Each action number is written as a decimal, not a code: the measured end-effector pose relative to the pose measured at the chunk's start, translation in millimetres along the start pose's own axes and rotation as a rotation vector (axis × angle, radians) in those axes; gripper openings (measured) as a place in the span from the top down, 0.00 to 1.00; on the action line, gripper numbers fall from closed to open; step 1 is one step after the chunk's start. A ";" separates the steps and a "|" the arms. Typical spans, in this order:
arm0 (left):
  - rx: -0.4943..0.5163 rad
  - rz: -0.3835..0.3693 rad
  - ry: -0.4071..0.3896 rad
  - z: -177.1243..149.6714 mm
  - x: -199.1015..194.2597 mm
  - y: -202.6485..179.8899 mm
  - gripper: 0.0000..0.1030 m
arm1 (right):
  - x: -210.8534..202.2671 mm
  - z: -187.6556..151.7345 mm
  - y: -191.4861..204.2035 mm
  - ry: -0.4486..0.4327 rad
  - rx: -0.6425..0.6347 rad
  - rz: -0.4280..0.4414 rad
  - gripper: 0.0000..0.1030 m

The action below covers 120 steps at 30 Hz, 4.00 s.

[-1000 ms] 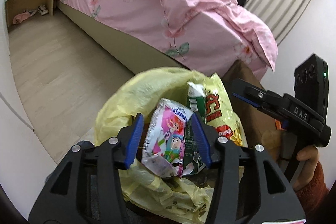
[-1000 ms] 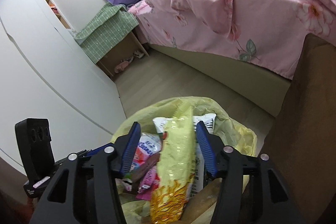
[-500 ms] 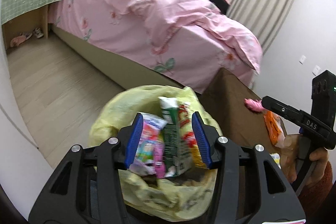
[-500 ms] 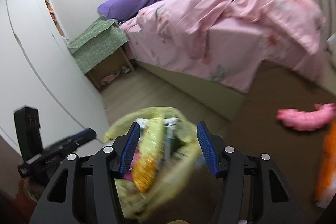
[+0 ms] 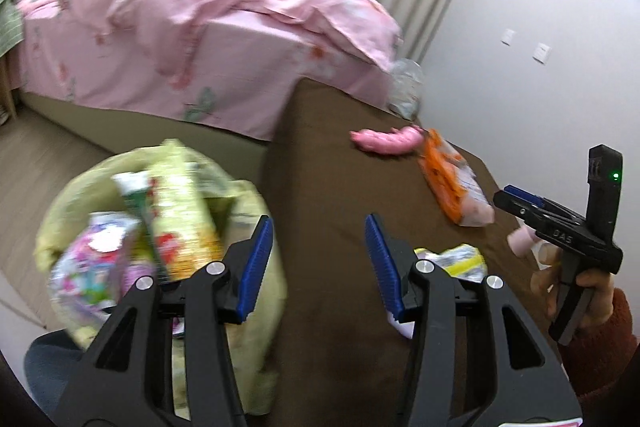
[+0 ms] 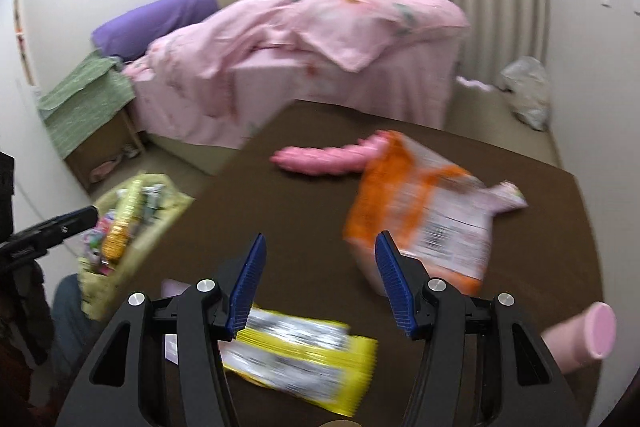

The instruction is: Collect trash

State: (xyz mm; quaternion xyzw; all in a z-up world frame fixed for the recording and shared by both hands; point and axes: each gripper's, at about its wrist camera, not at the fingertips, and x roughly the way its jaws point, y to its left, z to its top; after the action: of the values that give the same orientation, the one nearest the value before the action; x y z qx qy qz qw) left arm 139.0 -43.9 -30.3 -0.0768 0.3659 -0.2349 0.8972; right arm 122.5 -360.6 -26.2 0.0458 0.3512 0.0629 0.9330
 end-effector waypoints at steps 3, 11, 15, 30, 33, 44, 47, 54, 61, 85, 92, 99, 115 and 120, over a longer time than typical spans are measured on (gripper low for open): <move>0.029 -0.039 0.015 1.1 13.6 -21.2 0.56 | -2.0 -2.8 -26.0 -0.004 0.004 -0.054 0.48; 0.081 -0.093 0.070 1.2 45.8 -58.0 0.56 | 33.0 8.1 -76.8 0.029 0.102 -0.141 0.47; 0.086 -0.085 0.084 -0.5 53.5 -58.9 0.56 | 60.8 18.5 -95.3 0.035 0.159 -0.195 0.47; 0.044 -0.058 0.069 6.7 61.2 -33.2 0.56 | 129.4 23.8 -154.0 0.121 0.424 -0.202 0.60; 0.039 -0.058 0.074 4.3 61.3 -31.9 0.56 | 126.5 23.8 -141.4 0.133 0.335 -0.172 0.84; 0.025 -0.054 0.106 -12.0 56.2 -30.7 0.56 | 32.8 28.3 -101.4 -0.070 0.163 -0.220 0.94; 0.031 -0.058 0.112 -17.1 51.9 -34.5 0.56 | 4.1 29.1 -98.0 -0.104 0.158 -0.191 0.94; 0.066 -0.071 0.146 -33.6 43.4 -49.6 0.56 | -38.8 -1.4 -81.6 -0.067 0.152 -0.065 0.94; 0.064 -0.078 0.191 -46.2 37.5 -58.6 0.55 | -57.5 -57.9 -62.6 0.011 0.163 0.005 0.94; 0.169 0.026 0.194 -51.0 45.5 -86.5 0.51 | -37.5 -121.2 -54.9 0.078 0.163 0.044 0.90; 0.131 0.046 0.196 -42.3 60.2 -73.5 0.51 | -33.1 -125.7 -52.9 0.083 0.186 0.131 0.53; 0.185 0.062 0.222 -39.7 78.1 -84.2 0.51 | -34.4 -130.0 -45.1 0.114 0.151 0.115 0.45; 0.190 0.025 0.231 -41.4 65.8 -85.7 0.94 | -31.4 -132.2 -36.8 0.173 0.113 0.075 0.44; 0.216 0.032 0.186 -36.3 47.5 -87.2 0.96 | -34.6 -123.0 -43.4 0.163 0.146 0.104 0.45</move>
State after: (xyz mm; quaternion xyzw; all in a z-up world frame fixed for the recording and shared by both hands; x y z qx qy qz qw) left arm 111.5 -141.9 -58.9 0.0482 0.4210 -0.2648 0.8662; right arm 19.0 -403.6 -101.5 0.1267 0.4265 0.0889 0.8911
